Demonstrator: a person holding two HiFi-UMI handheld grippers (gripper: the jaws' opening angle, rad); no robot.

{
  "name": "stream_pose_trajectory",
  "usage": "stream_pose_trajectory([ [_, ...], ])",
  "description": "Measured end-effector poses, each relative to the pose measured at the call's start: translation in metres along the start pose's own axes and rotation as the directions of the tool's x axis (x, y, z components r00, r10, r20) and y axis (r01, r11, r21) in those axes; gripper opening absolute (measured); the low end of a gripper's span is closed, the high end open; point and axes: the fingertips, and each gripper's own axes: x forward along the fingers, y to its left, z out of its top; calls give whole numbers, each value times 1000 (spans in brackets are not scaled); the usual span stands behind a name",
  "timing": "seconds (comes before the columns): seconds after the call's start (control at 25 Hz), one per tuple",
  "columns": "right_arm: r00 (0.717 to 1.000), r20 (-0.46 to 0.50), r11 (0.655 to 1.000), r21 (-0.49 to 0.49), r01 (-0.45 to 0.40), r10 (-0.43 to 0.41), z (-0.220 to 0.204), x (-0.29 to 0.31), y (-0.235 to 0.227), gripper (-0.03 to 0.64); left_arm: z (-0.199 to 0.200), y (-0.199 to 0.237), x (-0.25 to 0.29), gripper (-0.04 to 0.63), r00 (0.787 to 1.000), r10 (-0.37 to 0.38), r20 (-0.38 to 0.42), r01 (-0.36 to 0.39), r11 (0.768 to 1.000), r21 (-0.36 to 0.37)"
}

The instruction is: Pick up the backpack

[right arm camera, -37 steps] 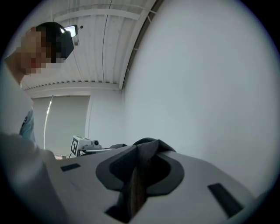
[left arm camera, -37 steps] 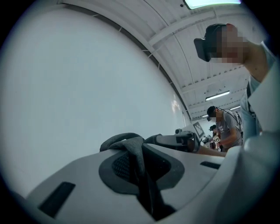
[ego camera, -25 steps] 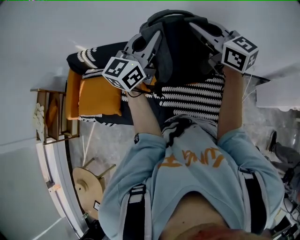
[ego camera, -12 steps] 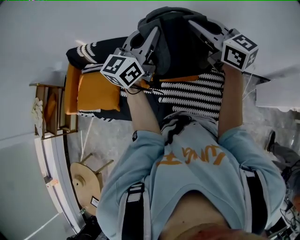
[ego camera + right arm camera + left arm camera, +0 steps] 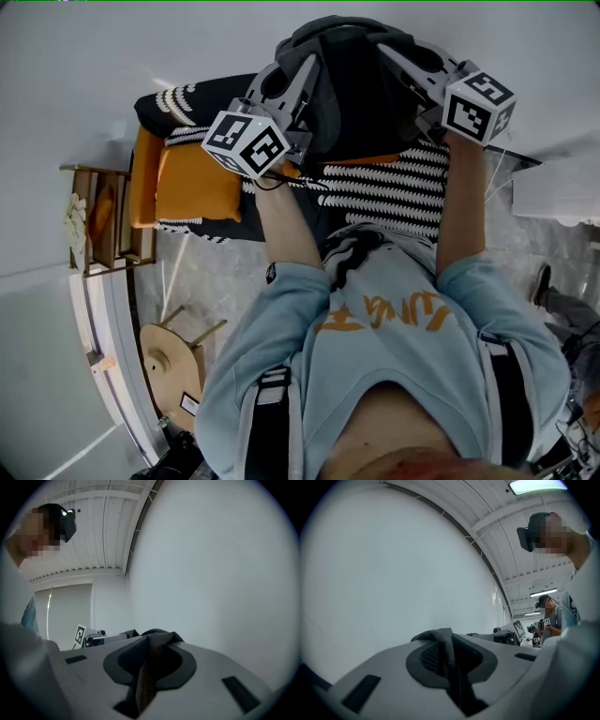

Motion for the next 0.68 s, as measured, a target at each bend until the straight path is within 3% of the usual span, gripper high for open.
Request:
stream_pose_trajectory([
  [0.68,1000,7,1000,-14,-5,5,0,0,1,67,1,-1,-2,48,1000,12,12,-12,1000,-4],
])
